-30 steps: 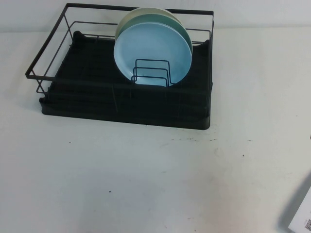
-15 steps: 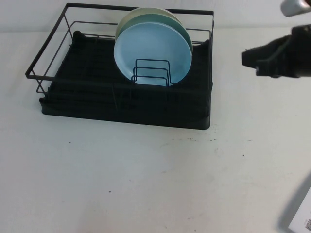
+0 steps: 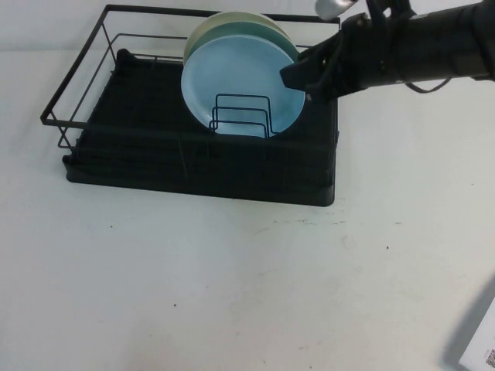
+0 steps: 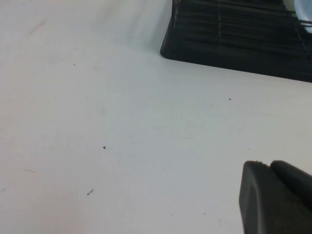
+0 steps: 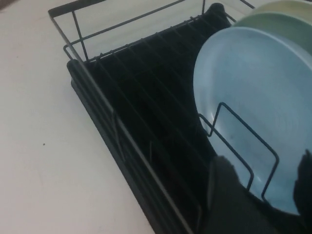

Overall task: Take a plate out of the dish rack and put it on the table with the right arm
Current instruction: Grasp the plate from the shelf

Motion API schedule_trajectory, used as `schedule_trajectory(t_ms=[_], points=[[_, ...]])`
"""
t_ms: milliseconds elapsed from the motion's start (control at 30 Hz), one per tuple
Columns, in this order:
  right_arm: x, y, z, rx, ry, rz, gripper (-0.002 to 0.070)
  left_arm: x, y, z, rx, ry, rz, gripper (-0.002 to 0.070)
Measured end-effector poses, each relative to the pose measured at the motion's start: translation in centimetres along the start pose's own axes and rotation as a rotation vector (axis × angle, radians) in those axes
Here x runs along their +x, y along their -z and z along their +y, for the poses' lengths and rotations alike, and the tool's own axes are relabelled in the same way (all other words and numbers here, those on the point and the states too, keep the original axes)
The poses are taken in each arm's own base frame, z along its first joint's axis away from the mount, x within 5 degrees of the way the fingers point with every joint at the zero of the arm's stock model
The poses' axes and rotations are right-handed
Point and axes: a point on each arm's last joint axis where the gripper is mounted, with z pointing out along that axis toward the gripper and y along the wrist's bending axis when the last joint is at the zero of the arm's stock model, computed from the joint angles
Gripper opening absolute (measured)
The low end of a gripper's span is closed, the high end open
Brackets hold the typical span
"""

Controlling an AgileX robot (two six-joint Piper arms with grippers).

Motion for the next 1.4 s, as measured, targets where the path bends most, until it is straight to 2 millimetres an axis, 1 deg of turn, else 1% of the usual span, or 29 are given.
schedule_trajectory(t_ms=[100,267,433,667,767,1067,1267,1400], points=[[-0.2,-1.6,-0.2,0.0,0.068,-0.005,0.0289,0.0,0.0,0.0,0.0,0.0,0.0,-0.0004],[-0.2,-3.5,-1.5,0.036,0.132,-0.013,0.0298,0.0,0.0,0.0,0.0,0.0,0.0,-0.0004],[-0.3,-5.2,-2.7,0.065,0.141,-0.028,0.0298,0.0,0.0,0.0,0.0,0.0,0.0,-0.0004],[-0.1,-7.1,-3.7,0.065,0.146,-0.028,0.0298,0.0,0.0,0.0,0.0,0.0,0.0,-0.0004],[0.1,-7.5,-3.9,0.067,0.147,-0.027,0.0298,0.0,0.0,0.0,0.0,0.0,0.0,-0.0004],[-0.2,-7.7,-4.3,0.097,0.2,-0.035,0.0298,0.0,0.0,0.0,0.0,0.0,0.0,-0.0004],[0.0,-7.9,-4.5,0.11,0.207,-0.034,0.0298,0.0,0.0,0.0,0.0,0.0,0.0,-0.0004],[0.7,-8.5,-4.6,0.107,0.199,-0.02,0.0298,0.0,0.0,0.0,0.0,0.0,0.0,-0.0004]])
